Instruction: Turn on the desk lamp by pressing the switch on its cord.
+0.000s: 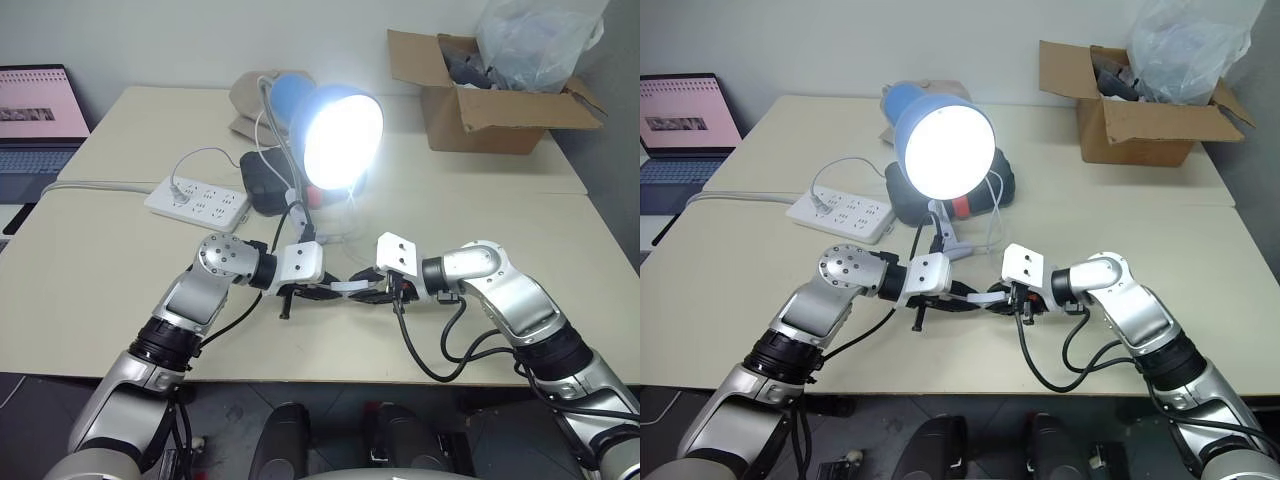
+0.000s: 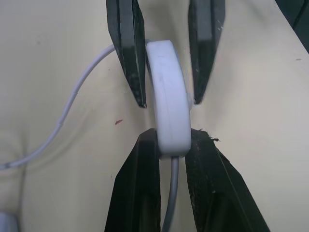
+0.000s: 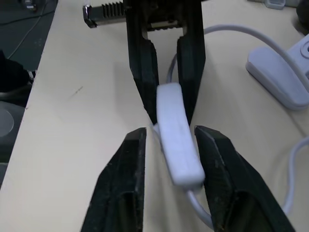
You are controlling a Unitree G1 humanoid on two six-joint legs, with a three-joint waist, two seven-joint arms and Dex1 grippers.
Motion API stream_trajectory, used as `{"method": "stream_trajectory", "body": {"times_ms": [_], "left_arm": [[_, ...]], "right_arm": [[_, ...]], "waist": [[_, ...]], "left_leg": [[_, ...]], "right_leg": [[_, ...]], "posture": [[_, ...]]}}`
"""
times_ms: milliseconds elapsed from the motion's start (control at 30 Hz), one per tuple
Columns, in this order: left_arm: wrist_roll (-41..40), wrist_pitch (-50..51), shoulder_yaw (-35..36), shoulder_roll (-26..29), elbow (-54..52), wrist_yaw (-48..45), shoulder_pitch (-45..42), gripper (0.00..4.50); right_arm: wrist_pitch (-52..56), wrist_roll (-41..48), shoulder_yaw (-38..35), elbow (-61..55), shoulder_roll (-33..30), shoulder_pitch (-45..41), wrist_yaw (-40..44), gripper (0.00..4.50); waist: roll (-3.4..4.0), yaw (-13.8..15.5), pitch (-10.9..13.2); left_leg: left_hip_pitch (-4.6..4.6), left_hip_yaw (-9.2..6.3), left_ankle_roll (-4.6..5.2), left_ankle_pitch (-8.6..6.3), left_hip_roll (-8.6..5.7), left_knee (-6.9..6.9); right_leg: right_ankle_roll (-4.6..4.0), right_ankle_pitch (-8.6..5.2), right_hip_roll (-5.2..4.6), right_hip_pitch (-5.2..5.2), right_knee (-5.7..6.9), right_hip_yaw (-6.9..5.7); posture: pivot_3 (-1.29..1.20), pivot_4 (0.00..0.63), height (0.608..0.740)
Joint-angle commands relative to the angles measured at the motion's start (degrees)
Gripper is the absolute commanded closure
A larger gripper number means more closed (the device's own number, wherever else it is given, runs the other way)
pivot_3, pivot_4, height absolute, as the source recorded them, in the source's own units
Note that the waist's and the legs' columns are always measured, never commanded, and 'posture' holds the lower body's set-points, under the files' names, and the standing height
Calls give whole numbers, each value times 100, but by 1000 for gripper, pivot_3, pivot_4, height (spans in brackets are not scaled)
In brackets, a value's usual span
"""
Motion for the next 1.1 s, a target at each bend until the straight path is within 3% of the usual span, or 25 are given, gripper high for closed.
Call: {"method": "stream_trajectory", "body": {"times_ms": [33,300,567,700,933,1000,1100], "left_arm": [[-77,-48,98,-3,-148,10,-82,4094],[98,-168,-10,-21,4,79,-90,4094],[486,-342,-202,-371,587,480,-200,4094],[729,-552,-324,-667,1014,743,-301,4094],[862,-795,-373,-869,1486,738,-448,4094],[798,-795,-341,-910,1573,695,-473,3387],[542,-775,-170,-967,1528,611,-525,2822]], "right_arm": [[77,194,-261,-230,26,-101,-9,1764],[230,383,-537,-658,-240,-56,51,87],[472,604,-1420,-1679,-1499,905,103,0],[867,981,-2043,-2313,-1731,1523,-121,0],[1066,1101,-2268,-2706,-1818,1920,-460,0],[1057,1097,-2259,-2727,-1837,1969,-512,0],[1047,1093,-2239,-2739,-1874,2008,-574,0]], "waist": [[0,0,0],[0,1,0],[1,89,-1],[1,91,-1],[1,48,-1],[1,47,-1],[1,48,-1]], "left_leg": [[0,0,0,0,0,0],[0,0,0,0,0,0],[-7,-2,0,0,-5,5],[-9,-3,1,-1,-2,8],[-7,-17,0,0,-1,12],[-7,-15,0,0,-2,16],[-9,-14,0,0,-4,18]], "right_leg": [[0,0,0,0,0,0],[0,0,0,0,0,0],[1,-1,-6,2,-6,-9],[1,-1,-4,1,-4,-6],[1,0,-1,3,2,-16],[4,2,-1,4,2,-13],[5,2,-3,5,0,-13]], "posture": [[0,150,740],[0,150,740],[0,150,740],[0,150,740],[0,150,740],[0,150,740],[0,150,740]]}}
